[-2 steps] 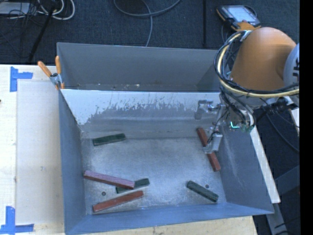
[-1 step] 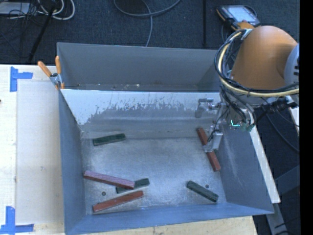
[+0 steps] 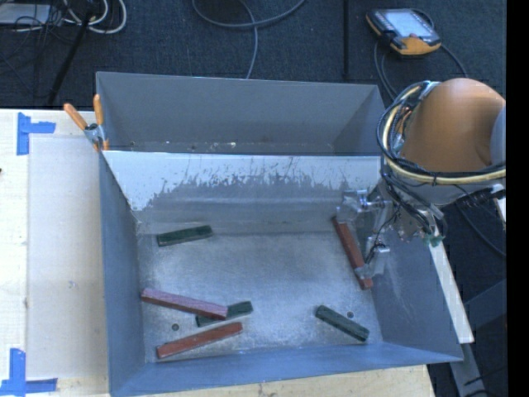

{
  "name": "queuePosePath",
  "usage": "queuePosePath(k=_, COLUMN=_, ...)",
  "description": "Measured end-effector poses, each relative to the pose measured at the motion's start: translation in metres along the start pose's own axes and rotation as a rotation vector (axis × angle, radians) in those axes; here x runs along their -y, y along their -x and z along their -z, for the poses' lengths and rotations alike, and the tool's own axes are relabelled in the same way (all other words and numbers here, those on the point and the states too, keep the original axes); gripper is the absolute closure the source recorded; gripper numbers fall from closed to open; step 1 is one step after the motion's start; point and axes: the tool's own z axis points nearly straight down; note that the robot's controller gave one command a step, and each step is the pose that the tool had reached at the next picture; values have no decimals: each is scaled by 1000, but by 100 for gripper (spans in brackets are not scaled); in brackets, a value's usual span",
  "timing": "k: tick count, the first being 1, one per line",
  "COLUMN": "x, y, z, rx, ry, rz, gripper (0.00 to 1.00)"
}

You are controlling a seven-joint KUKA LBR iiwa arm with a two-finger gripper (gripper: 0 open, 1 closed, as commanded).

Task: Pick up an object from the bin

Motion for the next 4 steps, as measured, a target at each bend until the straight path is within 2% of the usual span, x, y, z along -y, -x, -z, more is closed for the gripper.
queuePosePath(k=1, x=27, y=-16, z=-66, rx=0, ry=-1, rz=199, gripper=0)
queuePosePath(k=2, x=16, y=-51, z=-104, rx=-6, ry=2, rz=316, gripper=0)
queuePosePath(k=3, x=8, y=-55, z=-124, rx=-3, ry=1, rz=328, gripper=0)
queuePosePath(k=4, x=-25, y=-90, z=-138, rx=-1, ry=0, rz=292, gripper=100)
